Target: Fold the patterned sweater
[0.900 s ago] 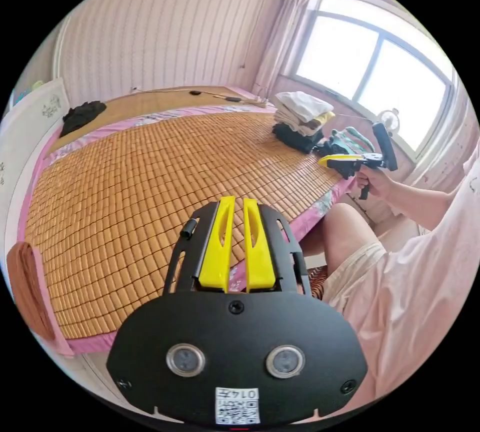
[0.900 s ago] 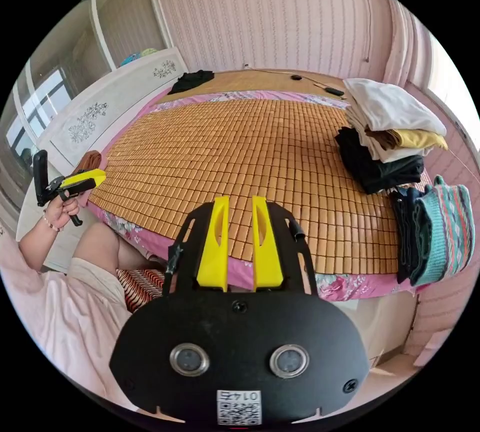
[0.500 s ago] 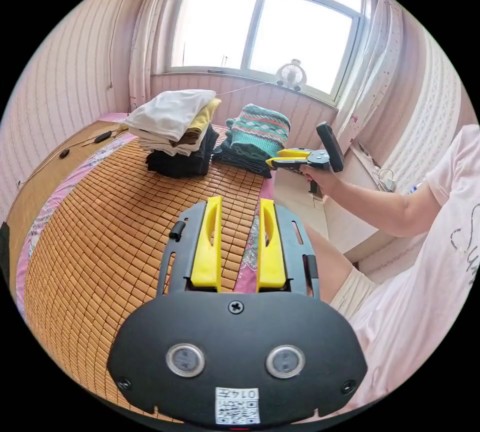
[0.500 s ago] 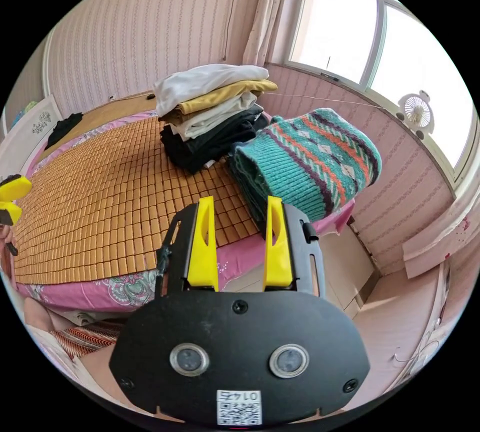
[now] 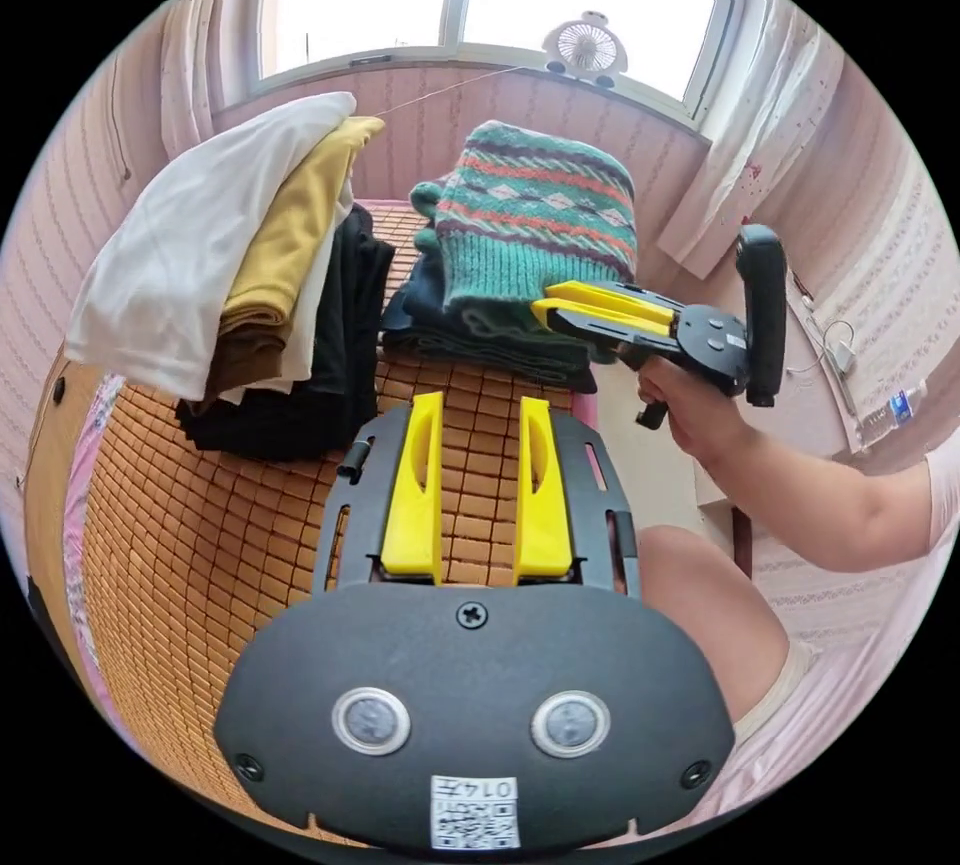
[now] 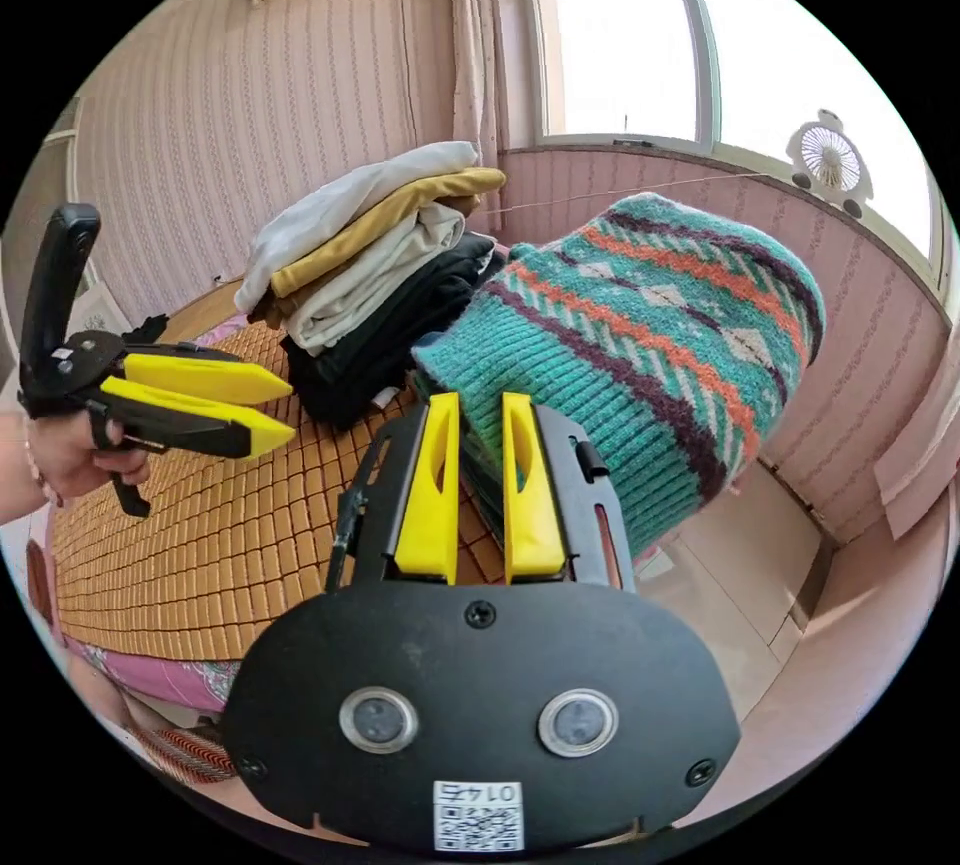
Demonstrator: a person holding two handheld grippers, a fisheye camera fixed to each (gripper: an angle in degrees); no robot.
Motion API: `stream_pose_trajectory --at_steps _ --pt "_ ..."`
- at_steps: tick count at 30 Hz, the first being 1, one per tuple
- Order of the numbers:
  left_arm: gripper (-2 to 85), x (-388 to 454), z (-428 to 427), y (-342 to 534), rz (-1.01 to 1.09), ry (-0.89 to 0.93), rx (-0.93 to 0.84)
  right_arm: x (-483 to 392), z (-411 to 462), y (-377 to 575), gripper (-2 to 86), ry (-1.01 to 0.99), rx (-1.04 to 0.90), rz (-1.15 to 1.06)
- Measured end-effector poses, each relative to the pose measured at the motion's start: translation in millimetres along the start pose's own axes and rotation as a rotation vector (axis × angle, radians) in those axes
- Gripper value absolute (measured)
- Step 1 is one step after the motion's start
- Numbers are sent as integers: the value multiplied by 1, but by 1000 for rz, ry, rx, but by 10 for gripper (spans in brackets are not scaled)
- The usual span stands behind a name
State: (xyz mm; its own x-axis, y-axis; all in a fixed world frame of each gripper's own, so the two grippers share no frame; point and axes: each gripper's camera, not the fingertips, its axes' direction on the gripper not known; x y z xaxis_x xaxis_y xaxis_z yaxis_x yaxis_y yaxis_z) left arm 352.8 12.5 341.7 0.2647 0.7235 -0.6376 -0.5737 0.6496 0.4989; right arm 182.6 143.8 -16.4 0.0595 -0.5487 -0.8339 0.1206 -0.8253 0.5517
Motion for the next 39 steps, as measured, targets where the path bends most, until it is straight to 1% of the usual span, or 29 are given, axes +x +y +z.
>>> stream_pose_trajectory --at_steps 2,5,7,9,11,13,15,16,18,20,23,25,27,28,30,31,32,33,34,35,36,37,39 --pt "118 3 28 -26 24 -7 6 26 -9 -1 30 -81 12 36" --pt "140 6 73 -66 7 -26 -7 67 -28 3 14 -203 34 137" --pt "131 10 94 -83 15 -47 -29 83 -40 8 10 -230 63 147" --pt "78 13 120 -95 -2 -43 -147 102 -54 11 7 -241 82 163" --pt "49 14 123 -94 -32 -50 -179 118 -70 14 5 -314 126 208" --pt "36 14 109 -89 -44 -18 -124 137 -90 20 4 -429 188 282" --pt "23 8 81 -81 -95 56 -52 156 -125 32 3 -583 301 359" --pt "20 7 72 -79 -109 77 -39 158 -135 35 2 -598 321 365" --pt "11 10 26 -70 -120 152 29 164 -178 43 1 -595 384 350" --pt "7 20 -11 -60 -90 172 44 171 -212 43 1 -611 426 321" --pt "3 45 -85 -27 -1 117 113 172 -269 33 0 -681 496 221" --pt "2 49 -133 9 -1 118 157 160 -293 25 0 -721 493 140" --pt "1 39 -199 72 -90 145 203 136 -309 20 0 -818 464 53" --pt "0 34 -216 90 -121 149 212 129 -309 20 0 -850 453 44" --pt "-1 14 -286 166 -277 149 217 103 -299 23 0 -991 406 105" --pt "-1 9 -304 185 -320 133 213 95 -294 24 0 -1015 389 122" --pt "-2 3 -340 224 -391 93 207 78 -284 26 0 -1058 348 143" --pt "-3 1 -367 257 -448 69 142 61 -273 28 -1 -1147 334 174" --pt "-3 3 -380 273 -471 50 122 53 -268 28 -1 -1202 332 192" --pt "-4 10 -407 300 -497 4 117 35 -256 27 -1 -1316 320 223" --pt "-4 18 -437 322 -512 -51 137 18 -247 24 -1 -1377 293 249" --pt "-4 20 -454 332 -525 -80 155 9 -244 22 -1 -1375 278 251" --pt "-5 23 -526 368 -625 -173 278 -26 -241 12 -1 -1318 225 201"
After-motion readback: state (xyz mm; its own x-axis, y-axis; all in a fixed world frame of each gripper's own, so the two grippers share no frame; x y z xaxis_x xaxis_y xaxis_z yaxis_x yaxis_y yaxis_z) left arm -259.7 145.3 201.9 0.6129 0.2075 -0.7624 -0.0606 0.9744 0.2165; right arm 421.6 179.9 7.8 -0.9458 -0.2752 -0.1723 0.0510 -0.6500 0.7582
